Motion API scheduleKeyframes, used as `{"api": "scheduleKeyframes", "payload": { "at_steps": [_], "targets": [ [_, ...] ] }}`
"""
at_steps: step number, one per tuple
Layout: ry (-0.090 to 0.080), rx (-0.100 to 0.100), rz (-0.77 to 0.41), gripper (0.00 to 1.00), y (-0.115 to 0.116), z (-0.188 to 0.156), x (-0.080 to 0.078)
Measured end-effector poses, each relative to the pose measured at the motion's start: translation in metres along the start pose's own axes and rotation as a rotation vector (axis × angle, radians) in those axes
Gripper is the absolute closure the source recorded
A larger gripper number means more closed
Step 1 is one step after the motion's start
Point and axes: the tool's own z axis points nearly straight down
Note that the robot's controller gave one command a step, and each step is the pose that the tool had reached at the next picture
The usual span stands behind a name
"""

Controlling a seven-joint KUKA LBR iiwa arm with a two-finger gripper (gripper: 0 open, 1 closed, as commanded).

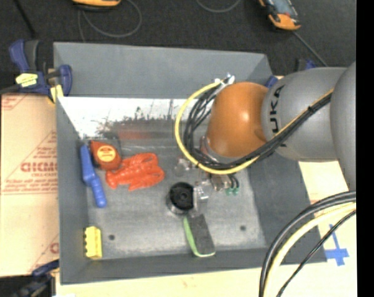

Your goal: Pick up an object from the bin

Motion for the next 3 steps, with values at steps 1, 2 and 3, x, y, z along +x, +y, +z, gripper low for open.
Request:
{"api": "scheduleKeyframes", "payload": {
  "at_steps": [1,2,3],
  "targets": [
    [0.000,-0.001,0.021,1.00,-0.0338,0.0276,-0.0133],
    [0.001,-0.001,0.022,1.00,-0.0339,0.0276,-0.0133],
    [0.000,-0.001,0.011,1.00,-0.0342,0.0303,-0.0203]
  ]
}}
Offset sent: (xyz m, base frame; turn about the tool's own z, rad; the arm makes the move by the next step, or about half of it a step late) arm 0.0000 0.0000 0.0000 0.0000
